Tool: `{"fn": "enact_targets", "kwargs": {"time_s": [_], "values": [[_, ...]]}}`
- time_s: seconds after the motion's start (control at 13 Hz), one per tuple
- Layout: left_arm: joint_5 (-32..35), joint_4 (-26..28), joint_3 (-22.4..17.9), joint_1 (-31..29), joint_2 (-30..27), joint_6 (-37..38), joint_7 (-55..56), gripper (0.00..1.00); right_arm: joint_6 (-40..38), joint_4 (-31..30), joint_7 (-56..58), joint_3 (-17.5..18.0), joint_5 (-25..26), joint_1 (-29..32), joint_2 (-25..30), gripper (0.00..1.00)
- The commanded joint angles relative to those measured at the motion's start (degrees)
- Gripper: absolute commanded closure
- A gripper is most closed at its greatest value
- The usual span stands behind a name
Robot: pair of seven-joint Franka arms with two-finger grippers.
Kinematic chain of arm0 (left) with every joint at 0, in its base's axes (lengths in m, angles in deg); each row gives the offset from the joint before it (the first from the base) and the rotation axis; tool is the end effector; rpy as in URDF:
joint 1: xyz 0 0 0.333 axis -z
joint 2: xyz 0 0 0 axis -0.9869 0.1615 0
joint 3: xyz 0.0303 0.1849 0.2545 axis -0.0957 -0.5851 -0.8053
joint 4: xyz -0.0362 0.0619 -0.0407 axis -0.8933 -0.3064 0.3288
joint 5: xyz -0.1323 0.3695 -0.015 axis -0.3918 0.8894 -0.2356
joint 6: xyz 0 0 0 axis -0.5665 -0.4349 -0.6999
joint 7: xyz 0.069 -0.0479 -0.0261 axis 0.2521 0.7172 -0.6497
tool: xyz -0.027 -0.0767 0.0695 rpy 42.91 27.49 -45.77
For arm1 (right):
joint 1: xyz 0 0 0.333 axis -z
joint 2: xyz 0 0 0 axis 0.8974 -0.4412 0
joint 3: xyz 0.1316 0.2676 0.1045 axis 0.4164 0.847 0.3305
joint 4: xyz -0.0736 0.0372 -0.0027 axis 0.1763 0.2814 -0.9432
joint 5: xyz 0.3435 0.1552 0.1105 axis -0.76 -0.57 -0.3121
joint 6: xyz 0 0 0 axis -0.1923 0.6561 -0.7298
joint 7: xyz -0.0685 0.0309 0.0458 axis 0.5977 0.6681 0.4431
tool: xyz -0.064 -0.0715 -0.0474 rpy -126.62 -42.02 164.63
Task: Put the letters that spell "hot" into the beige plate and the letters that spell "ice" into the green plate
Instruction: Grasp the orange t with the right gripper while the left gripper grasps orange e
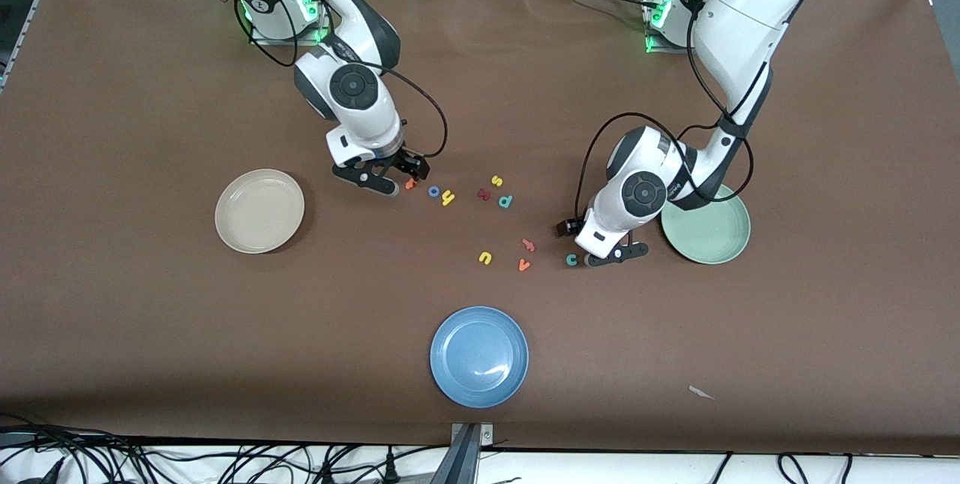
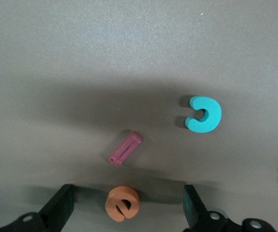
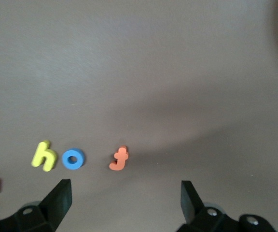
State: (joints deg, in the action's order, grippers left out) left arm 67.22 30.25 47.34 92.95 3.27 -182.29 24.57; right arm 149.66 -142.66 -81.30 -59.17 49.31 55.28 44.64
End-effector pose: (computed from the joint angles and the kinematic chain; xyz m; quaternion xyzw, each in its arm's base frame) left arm 0.5798 -0.2722 0.1620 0.9883 0.1271 -0.0784 0.0318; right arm 0.4735 0.3520 0.2372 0.9829 -0.1826 -0.0228 0.0102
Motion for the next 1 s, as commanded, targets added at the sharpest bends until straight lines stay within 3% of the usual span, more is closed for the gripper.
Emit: {"fn": "enact_targets", "kwargs": {"time_s": [0.0,0.15,0.31,0.61,0.77,0.92], "values": [[-1.29,1.47,-0.55,0.41,-3.33,2.66,-0.67,0.0,3.57,0.51,-5.67,-0.05,4.2,-0.16,-4.16,0.0],[-1.29,1.47,-0.55,0.59,-3.07,2.68,-0.58,0.1,3.76,0.77,-6.21,-0.14,5.44,-0.16,-5.22,0.0],[-0.67,1.47,-0.55,0.94,-2.89,2.5,-0.32,0.11,3.76,1.47,-6.21,-0.14,5.45,-0.16,-6.27,0.01],[-0.41,1.47,-0.73,1.99,-2.37,1.97,-0.14,0.22,4.99,1.47,-6.39,-0.67,7.19,-0.33,-8.56,0.01],[-0.41,1.47,-0.73,1.99,-2.37,1.89,-0.14,0.41,6.38,1.04,-7.61,-1.11,8.87,-0.33,-9.18,0.01],[-0.41,1.47,-0.82,1.82,-2.37,1.8,-0.23,0.47,6.48,0.95,-7.79,-1.37,8.96,-0.6,-9.45,0.04]]}}
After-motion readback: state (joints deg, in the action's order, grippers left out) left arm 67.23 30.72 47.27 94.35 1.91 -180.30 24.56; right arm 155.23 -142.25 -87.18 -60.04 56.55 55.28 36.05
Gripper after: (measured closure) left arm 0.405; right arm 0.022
